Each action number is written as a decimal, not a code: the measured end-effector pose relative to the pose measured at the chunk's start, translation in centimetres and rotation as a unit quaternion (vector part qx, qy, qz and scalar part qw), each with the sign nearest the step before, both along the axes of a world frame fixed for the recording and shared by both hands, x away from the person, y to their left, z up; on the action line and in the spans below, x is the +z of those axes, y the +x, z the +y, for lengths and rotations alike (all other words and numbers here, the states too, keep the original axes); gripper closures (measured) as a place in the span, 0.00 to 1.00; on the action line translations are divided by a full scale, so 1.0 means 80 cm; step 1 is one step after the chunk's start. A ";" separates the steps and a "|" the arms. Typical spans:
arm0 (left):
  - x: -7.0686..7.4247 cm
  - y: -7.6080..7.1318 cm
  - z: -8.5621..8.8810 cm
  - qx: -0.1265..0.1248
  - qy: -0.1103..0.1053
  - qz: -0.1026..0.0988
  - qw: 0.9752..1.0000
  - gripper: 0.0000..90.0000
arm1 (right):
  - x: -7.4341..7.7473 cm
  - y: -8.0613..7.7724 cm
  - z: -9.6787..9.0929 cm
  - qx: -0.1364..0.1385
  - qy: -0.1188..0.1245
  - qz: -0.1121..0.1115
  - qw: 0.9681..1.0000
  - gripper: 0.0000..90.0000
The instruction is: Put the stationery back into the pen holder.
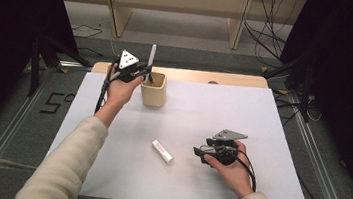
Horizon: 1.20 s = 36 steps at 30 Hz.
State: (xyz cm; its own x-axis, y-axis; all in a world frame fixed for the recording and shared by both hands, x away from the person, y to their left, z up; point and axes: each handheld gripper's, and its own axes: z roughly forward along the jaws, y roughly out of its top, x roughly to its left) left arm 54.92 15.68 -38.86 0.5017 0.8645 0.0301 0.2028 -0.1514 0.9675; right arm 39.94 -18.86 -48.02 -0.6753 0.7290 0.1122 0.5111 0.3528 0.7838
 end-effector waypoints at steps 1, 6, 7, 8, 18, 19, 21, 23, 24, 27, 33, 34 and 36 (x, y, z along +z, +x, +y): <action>-0.001 0.001 0.000 0.000 0.002 0.001 1.000 0.87 | 0.000 0.000 0.000 0.000 0.000 0.000 1.000 0.40; -0.004 0.002 0.000 0.001 0.005 0.003 1.000 0.87 | 0.000 0.000 0.000 0.000 -0.001 0.000 1.000 0.40; -0.005 0.003 0.000 0.002 0.004 0.004 1.000 0.87 | 0.000 0.000 0.000 0.000 -0.001 0.001 1.000 0.40; -0.005 0.003 0.000 0.002 0.006 0.004 1.000 0.87 | 0.000 0.000 0.000 0.001 -0.001 0.001 1.000 0.40; -0.014 0.002 0.002 0.003 0.011 0.015 1.000 0.87 | 0.000 0.000 0.000 0.001 -0.001 0.001 1.000 0.40; -0.015 0.002 0.003 0.003 0.013 0.016 1.000 0.86 | 0.000 0.000 0.000 0.001 -0.001 0.001 1.000 0.40; -0.017 0.002 0.004 0.005 0.014 0.020 1.000 0.86 | -0.001 0.000 0.000 0.000 0.000 0.000 1.000 0.40; -0.020 0.002 0.005 0.007 0.018 0.026 0.999 0.86 | 0.000 0.000 0.000 0.000 -0.001 0.001 1.000 0.40; -0.021 0.002 0.005 0.008 0.019 0.027 0.999 0.86 | 0.000 0.000 0.000 0.000 -0.001 0.001 1.000 0.40; -0.023 0.001 0.006 0.011 0.027 0.033 0.999 0.86 | -0.001 0.000 0.001 0.000 -0.001 0.001 1.000 0.40; -0.031 -0.001 0.010 0.017 0.037 0.050 0.998 0.85 | 0.000 0.000 0.001 0.000 -0.001 0.001 1.000 0.40; -0.032 -0.001 0.011 0.019 0.039 0.051 0.998 0.85 | 0.000 0.000 0.001 0.001 -0.001 0.001 1.000 0.40; -0.035 -0.002 0.013 0.025 0.040 0.056 0.997 0.84 | -0.001 0.000 0.001 0.000 -0.002 0.002 1.000 0.40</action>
